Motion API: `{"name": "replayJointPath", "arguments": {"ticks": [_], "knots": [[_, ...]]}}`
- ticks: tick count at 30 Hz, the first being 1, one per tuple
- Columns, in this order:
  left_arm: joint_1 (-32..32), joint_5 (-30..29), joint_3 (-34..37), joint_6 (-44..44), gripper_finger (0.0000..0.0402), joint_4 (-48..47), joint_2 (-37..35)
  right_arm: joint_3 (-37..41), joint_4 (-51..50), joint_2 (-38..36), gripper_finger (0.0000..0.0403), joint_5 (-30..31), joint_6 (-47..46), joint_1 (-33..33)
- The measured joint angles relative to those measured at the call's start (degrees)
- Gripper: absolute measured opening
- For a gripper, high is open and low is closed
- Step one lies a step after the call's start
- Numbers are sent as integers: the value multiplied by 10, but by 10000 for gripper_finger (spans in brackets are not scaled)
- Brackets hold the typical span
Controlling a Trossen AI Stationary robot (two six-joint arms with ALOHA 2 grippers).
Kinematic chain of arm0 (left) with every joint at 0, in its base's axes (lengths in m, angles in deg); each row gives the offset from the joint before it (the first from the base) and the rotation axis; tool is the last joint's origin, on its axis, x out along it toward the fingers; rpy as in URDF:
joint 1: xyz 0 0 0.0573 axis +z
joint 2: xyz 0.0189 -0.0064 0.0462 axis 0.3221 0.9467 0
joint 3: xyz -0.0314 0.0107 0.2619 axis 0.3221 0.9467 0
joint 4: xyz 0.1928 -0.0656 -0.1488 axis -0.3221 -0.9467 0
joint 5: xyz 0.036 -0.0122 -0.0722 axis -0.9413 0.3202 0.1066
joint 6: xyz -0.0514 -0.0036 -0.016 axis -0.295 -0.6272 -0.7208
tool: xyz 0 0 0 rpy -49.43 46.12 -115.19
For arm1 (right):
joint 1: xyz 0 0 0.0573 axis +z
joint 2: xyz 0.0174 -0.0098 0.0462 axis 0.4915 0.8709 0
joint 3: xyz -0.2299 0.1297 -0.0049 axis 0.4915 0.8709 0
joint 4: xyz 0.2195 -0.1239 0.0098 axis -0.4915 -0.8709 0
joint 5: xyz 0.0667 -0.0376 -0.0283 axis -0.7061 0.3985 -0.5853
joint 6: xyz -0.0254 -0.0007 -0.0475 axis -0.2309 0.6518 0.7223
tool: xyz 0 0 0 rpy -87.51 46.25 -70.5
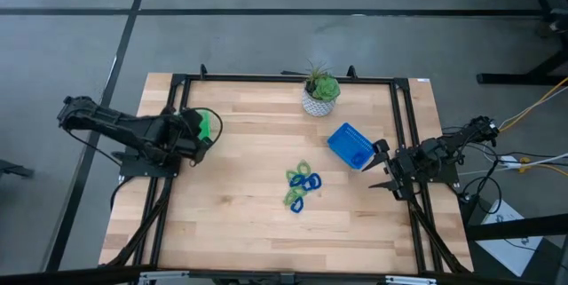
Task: Sort spring keychains
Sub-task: Put the green spring keychain in the green bin
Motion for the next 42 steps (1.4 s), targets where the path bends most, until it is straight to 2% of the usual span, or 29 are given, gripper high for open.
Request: {"name": "replayJointPath", "arguments": {"ticks": [10, 14, 20, 26, 36, 42], "knots": [[83, 68, 0, 51, 15, -22, 0, 0, 0, 0, 242, 0, -2, 0], [98, 95, 0, 60, 15, -23, 0, 0, 0, 0, 242, 0, -2, 0], [101, 95, 0, 60, 24, -26, 0, 0, 0, 0, 242, 0, -2, 0], [101, 112, 0, 56, 57, -27, 0, 0, 0, 0, 242, 0, -2, 0], [100, 96, 0, 55, 130, -30, 0, 0, 0, 0, 242, 0, -2, 0], [100, 95, 0, 58, 157, -24, 0, 0, 0, 0, 242, 0, -2, 0]]}}
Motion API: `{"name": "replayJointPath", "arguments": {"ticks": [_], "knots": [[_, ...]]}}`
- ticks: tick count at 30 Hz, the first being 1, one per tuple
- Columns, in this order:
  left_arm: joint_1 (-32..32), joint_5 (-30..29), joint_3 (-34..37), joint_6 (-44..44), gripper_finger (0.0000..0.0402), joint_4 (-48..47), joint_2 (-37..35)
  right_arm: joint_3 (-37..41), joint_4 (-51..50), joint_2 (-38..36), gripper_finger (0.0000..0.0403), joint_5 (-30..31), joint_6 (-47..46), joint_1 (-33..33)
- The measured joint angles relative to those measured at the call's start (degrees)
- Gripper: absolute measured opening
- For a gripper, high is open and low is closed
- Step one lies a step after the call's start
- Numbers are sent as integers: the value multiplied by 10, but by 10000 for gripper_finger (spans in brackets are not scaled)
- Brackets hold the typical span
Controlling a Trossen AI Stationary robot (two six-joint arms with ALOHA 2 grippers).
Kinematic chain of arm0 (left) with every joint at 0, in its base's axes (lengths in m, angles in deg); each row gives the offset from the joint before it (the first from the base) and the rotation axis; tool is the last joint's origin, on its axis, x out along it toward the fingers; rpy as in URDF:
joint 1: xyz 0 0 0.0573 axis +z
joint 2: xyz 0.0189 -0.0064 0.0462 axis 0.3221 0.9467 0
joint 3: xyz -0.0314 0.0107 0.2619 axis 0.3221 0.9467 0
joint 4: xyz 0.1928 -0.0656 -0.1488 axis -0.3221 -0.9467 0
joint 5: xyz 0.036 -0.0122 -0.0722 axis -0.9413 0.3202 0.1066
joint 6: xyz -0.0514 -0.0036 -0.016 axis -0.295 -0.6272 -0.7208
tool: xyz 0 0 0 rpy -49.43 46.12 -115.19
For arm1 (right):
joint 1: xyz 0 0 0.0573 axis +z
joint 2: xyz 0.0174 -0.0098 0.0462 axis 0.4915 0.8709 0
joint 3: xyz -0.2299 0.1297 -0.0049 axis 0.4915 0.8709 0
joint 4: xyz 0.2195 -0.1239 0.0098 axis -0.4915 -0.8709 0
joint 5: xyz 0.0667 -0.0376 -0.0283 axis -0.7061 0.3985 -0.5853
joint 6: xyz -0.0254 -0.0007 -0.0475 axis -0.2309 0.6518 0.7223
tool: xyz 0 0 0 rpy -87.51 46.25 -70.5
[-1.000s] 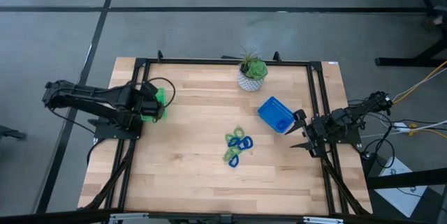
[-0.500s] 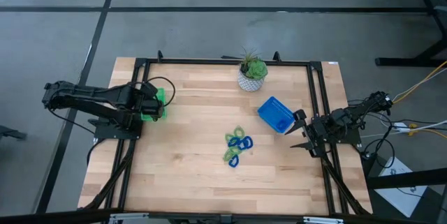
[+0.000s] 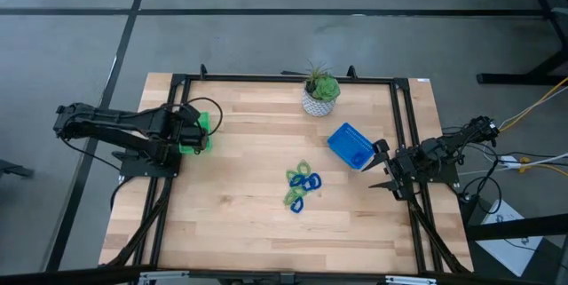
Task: Sort spring keychains
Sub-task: Put the green spring keychain in the green bin
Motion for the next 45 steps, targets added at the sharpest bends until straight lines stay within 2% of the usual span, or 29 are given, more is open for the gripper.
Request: {"name": "replayJointPath", "arguments": {"ticks": [11, 23, 35, 45], "knots": [[-2, 2, 0, 37, 154, 109, 0, 0, 0, 0, 242, 0, 0, 0], [-46, 4, 0, 166, 152, 386, 15, 0, 0, 0, 242, 0, 0, 0], [-85, 48, 0, 327, 152, 654, 147, 0, 0, 0, 242, 0, 0, 0], [-88, 84, 0, 348, 149, 778, 287, 0, 0, 0, 242, 0, 0, 0]]}}
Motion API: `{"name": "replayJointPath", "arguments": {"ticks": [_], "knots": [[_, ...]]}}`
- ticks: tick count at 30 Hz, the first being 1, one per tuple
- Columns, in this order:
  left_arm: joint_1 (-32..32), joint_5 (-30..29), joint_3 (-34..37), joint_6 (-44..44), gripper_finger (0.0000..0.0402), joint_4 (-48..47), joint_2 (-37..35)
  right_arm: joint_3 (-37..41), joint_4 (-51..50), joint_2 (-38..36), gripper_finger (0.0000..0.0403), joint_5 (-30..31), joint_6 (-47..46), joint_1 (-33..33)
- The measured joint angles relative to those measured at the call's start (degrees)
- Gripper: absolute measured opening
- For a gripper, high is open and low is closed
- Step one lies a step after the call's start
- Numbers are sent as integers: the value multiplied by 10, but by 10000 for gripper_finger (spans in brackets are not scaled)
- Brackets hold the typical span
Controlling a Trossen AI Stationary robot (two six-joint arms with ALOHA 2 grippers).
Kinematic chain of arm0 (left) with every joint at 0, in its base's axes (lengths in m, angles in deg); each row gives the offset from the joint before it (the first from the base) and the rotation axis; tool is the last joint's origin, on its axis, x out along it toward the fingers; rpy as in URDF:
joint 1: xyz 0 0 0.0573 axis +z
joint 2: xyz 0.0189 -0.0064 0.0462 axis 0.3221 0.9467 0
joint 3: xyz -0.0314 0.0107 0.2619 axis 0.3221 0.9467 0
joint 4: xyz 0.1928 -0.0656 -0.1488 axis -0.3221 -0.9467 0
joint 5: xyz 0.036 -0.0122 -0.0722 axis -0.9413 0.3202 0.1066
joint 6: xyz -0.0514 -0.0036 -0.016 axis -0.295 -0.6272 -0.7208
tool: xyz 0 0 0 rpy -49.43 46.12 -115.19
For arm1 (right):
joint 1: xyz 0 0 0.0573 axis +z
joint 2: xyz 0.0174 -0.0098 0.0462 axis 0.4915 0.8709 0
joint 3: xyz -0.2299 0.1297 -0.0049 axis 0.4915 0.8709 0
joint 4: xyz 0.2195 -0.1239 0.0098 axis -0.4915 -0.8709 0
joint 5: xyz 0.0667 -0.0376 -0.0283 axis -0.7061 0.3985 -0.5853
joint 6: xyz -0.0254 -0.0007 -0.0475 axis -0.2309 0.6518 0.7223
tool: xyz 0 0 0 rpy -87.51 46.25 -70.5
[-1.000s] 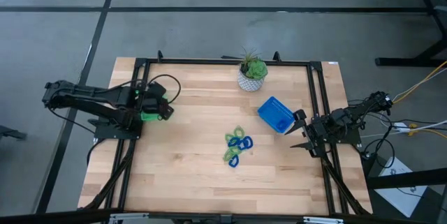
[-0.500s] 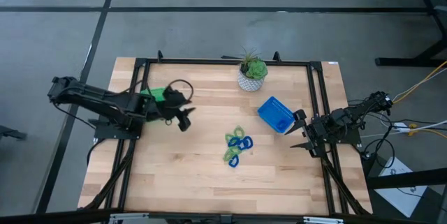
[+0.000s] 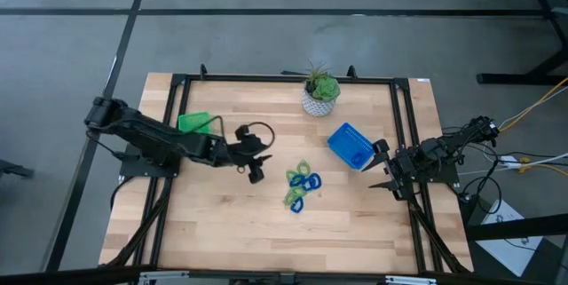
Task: Sort spring keychains
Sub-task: Put the green spring keychain in the green bin
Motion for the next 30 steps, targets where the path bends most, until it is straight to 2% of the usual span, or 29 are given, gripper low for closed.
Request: {"name": "replayJointPath", "arguments": {"ticks": [4, 10, 15, 20, 26, 30], "knots": [[0, 3, 0, 16, 152, 71, 68, 0, 0, 0, 242, 0, 0, 0], [0, 61, 0, 88, 149, 201, 170, 0, 0, 0, 242, 0, 0, 0], [0, 83, 0, 97, 149, 261, 226, 0, 0, 0, 242, 0, 0, 0], [0, 91, -22, 95, 151, 267, 254, 0, 0, 0, 242, 0, 0, 0], [-1, 158, -66, 72, 145, 247, 274, 0, 0, 0, 242, 0, 0, 0], [0, 173, -97, 59, 144, 206, 287, 0, 0, 0, 242, 0, 0, 0]]}}
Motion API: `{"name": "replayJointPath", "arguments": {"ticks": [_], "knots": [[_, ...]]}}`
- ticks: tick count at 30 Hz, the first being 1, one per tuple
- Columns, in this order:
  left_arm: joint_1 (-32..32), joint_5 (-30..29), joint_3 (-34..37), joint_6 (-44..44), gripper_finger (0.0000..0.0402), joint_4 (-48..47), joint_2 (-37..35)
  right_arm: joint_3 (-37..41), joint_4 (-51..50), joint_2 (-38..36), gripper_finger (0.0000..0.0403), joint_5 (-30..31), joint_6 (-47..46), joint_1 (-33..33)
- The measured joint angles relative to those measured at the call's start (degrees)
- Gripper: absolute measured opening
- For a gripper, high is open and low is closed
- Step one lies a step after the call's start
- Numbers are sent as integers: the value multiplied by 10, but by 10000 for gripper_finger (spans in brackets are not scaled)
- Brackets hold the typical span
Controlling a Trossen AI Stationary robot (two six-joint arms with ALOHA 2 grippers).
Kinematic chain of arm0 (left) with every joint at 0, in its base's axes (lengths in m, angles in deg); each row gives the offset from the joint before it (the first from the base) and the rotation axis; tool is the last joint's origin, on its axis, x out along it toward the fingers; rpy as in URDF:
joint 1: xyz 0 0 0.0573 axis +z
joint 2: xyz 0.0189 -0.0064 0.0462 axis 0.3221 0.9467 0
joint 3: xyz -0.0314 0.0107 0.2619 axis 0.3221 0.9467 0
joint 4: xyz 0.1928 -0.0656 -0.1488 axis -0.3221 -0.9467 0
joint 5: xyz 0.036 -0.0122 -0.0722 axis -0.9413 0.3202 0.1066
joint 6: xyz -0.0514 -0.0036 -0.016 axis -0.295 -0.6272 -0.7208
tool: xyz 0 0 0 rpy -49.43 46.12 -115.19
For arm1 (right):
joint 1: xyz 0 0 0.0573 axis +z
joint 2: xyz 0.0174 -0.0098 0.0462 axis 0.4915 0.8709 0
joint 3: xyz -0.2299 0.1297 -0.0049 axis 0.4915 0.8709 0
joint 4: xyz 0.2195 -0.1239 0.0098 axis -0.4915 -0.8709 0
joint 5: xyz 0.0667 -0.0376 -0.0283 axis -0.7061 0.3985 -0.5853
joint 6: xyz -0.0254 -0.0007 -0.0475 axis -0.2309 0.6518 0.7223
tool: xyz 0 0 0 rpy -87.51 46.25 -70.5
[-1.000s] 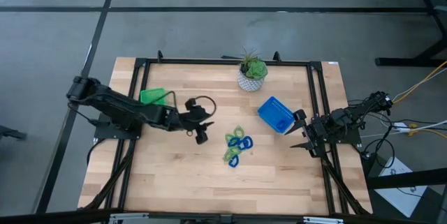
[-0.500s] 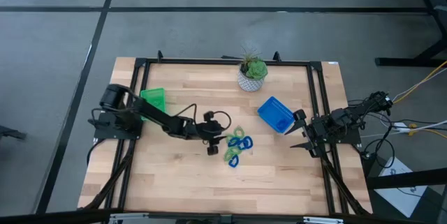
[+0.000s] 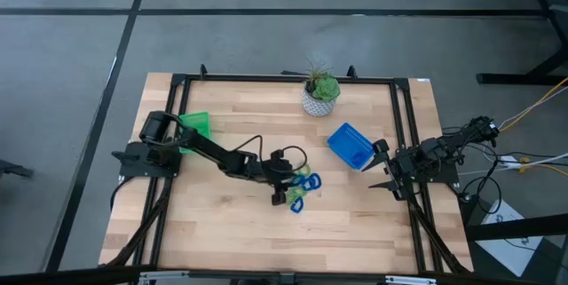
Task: Sort spring keychains
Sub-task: Put the green spring keychain in the green bin
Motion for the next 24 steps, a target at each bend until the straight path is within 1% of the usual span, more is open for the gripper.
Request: {"name": "replayJointPath", "arguments": {"ticks": [3, 6, 8, 10, 14, 19, 24], "knots": [[0, -18, -20, -1, 143, -43, 7, 0, 0, 0, 242, 0, 0, 0], [0, -66, -35, 15, 143, -83, 8, 0, 0, 0, 242, 0, 0, 0], [0, -87, -38, 26, 143, -102, 8, 0, 0, 0, 242, 0, 0, 0], [0, -84, -38, 36, 143, -102, 8, 0, 0, 0, 242, 0, 0, 0], [-3, -37, -39, 89, 143, -123, 8, 0, 0, 0, 242, 0, 0, 0], [-1, -46, -39, 106, 143, -142, 8, 0, 0, 0, 242, 0, 0, 0], [-2, -47, -38, 106, 143, -128, 0, 0, 0, 0, 242, 0, 0, 0]]}}
